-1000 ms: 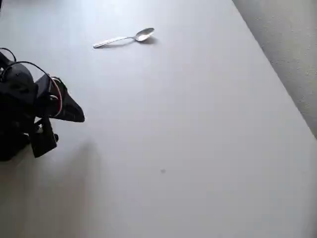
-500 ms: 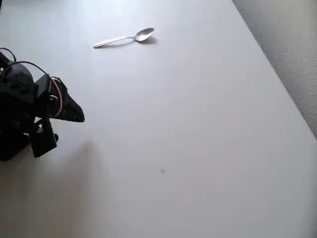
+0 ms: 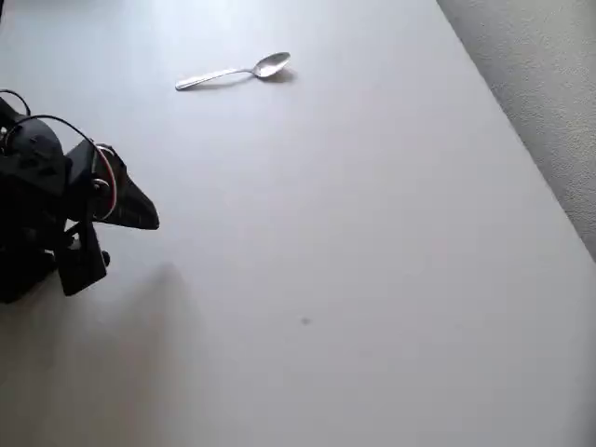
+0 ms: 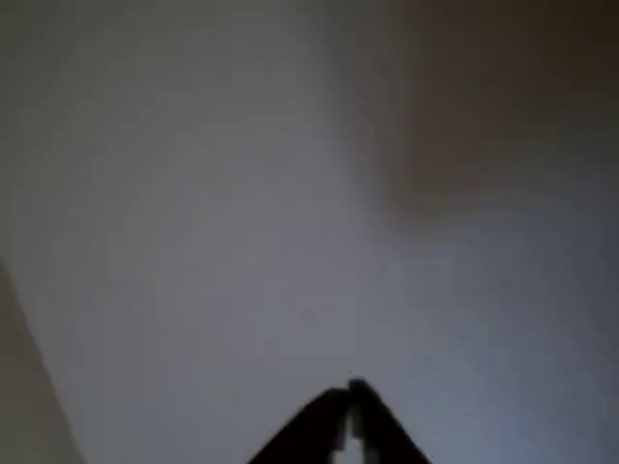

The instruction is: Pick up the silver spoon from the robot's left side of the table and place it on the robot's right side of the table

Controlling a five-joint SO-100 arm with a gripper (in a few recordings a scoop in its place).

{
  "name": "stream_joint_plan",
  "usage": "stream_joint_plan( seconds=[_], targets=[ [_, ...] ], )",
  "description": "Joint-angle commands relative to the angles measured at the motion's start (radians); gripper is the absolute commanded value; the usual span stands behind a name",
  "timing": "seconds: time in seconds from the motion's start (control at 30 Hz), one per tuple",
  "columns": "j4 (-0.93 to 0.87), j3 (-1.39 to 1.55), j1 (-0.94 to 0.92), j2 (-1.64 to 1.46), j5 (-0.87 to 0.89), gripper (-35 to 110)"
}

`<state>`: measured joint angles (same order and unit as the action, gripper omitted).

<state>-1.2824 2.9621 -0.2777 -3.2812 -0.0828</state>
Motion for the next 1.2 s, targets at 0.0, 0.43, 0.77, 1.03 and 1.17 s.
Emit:
stream_joint_plan(
  seconds=[0.0, 0.43, 0.77, 1.03, 1.17],
  targets=[
    [-0.003, 0.000, -0.012, -0.011, 0.005, -2],
    [-0.003, 0.000, -0.012, -0.011, 0.005, -2],
    [-0.002, 0.000, -0.006, -0.011, 0.003, 4],
    [0.299, 0.075, -0.161, -0.012, -0.198, -2],
    [0.206, 0.032, -0.038, -0.012, -0.477, -2]
  ],
)
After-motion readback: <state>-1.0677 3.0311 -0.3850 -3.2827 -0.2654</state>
